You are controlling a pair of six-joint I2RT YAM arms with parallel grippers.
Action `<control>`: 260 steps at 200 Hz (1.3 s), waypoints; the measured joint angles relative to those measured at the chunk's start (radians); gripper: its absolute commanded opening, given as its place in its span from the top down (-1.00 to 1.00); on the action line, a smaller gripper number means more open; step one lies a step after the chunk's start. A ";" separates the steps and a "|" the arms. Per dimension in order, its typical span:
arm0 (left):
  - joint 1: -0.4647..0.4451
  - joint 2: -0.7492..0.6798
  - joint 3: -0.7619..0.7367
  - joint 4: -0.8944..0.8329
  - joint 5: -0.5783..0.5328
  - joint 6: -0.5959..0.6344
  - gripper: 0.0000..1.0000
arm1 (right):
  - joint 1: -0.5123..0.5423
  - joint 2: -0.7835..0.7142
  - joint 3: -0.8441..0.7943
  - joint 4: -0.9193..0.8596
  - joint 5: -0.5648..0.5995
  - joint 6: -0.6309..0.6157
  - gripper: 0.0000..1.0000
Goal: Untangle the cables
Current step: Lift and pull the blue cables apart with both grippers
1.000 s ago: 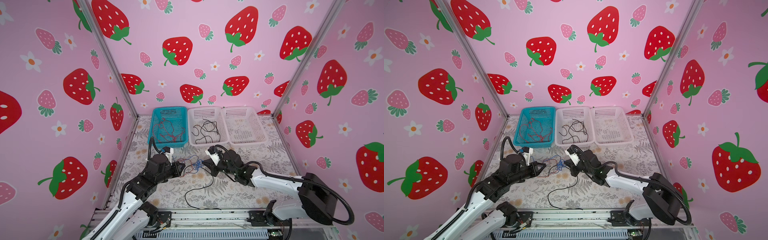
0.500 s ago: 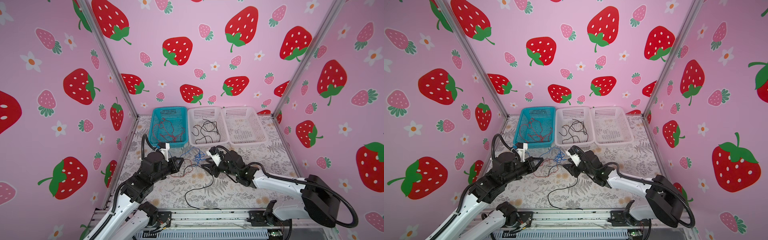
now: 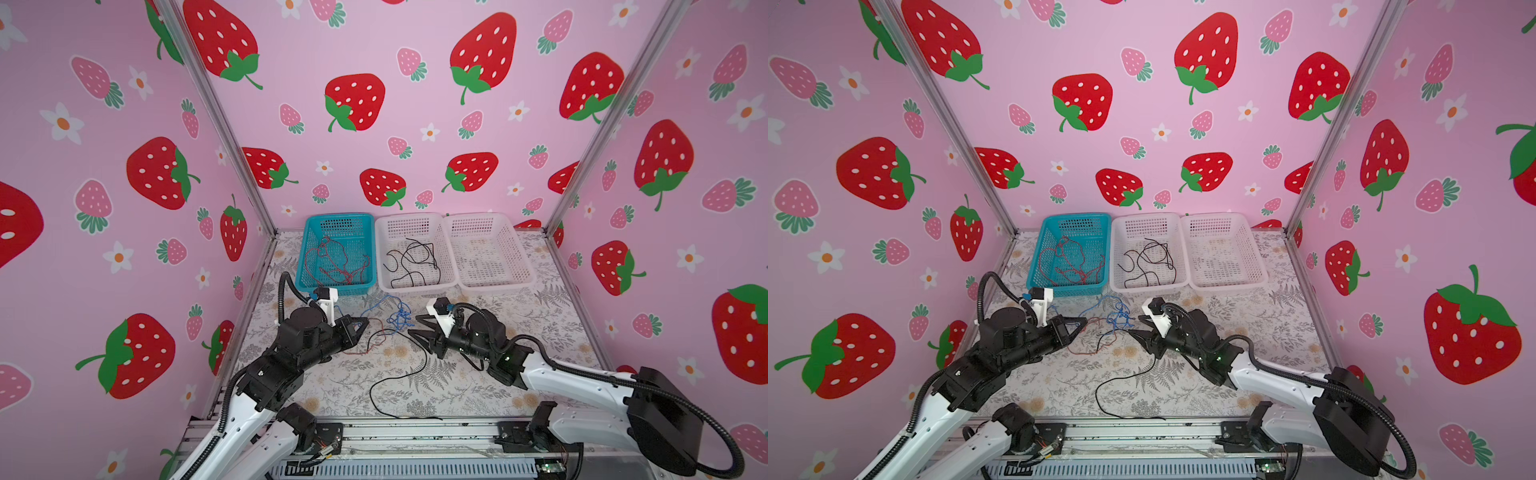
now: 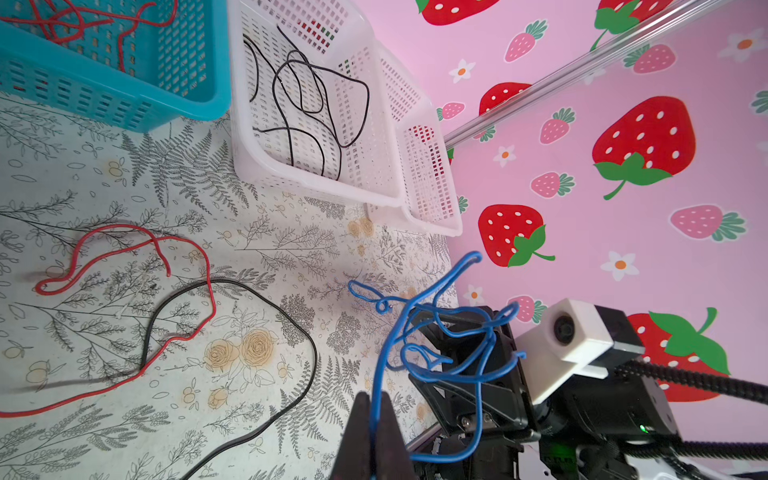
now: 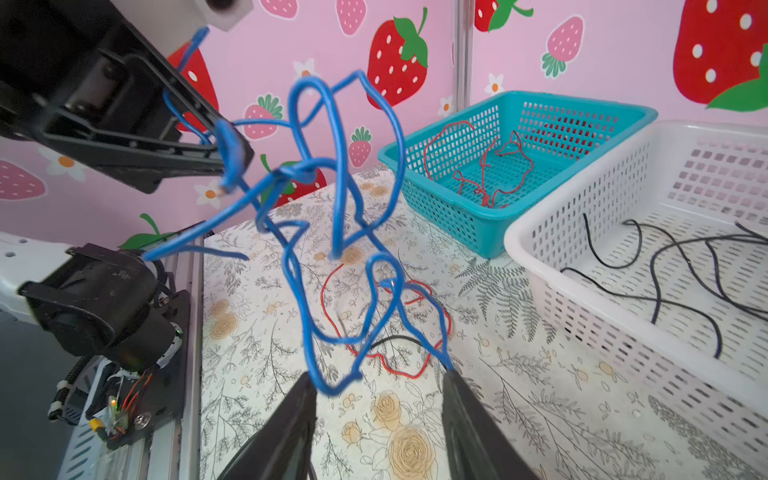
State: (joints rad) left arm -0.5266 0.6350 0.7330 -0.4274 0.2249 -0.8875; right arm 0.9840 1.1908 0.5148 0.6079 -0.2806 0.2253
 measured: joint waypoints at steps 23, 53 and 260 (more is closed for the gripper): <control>-0.005 -0.002 0.000 0.000 0.003 -0.005 1.00 | 0.000 -0.003 -0.017 0.066 -0.046 0.001 0.04; -0.007 -0.008 0.000 0.000 0.004 -0.008 1.00 | 0.000 -0.024 -0.046 0.110 -0.060 -0.002 0.22; -0.015 -0.071 0.067 -0.116 -0.089 0.040 1.00 | 0.013 0.005 -0.045 0.067 0.045 0.098 1.00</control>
State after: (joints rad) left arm -0.5419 0.5640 0.8001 -0.5438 0.1356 -0.8474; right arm 0.9970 1.1961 0.4702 0.6746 -0.2356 0.3229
